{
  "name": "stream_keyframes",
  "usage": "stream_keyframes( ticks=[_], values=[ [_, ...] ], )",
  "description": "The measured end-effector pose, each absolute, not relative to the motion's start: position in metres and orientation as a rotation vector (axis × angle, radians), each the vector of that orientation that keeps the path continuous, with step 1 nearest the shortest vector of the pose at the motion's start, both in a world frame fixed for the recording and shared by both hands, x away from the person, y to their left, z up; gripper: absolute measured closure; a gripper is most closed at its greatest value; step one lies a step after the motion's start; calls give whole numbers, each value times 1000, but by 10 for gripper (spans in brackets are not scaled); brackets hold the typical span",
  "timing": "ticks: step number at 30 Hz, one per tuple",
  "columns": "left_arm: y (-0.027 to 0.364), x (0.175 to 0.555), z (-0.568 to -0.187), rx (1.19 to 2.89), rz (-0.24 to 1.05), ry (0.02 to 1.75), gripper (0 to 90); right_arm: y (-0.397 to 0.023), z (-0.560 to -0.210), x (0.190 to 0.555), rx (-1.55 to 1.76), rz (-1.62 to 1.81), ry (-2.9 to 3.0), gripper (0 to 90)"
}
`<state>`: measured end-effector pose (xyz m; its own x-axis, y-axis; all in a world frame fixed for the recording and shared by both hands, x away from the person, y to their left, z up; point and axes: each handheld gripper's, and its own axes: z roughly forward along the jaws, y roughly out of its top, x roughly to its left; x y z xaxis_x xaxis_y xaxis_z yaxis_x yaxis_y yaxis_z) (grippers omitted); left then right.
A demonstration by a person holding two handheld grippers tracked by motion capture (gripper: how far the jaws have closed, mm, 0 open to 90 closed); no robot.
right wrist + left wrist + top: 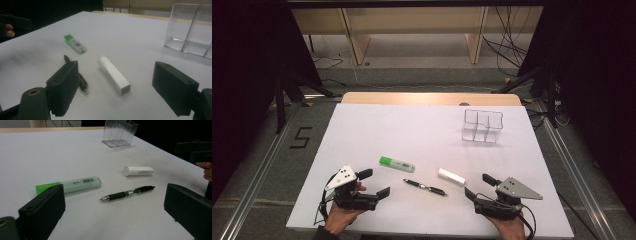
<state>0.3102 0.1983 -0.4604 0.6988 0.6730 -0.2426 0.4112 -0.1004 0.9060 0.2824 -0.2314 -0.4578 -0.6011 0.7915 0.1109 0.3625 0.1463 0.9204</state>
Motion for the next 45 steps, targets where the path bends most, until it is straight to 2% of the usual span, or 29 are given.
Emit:
stream_keyframes(
  ticks=[21, 30, 34, 45],
  values=[
    [198, 311, -460, 1730, 280, 868, 30, -234, -454, 288, 1120, 1422, 2004, 230],
    [198, 312, -460, 1731, 283, 867, 30, -247, -445, 307, 1151, 1348, 1965, 275],
    [198, 311, -460, 1733, 284, 866, 30, -262, -440, 323, 1216, 1351, 1918, 344],
    [199, 311, -460, 1728, 287, 865, 31, -289, -435, 365, 1318, 1232, 1827, 646]
  ],
)
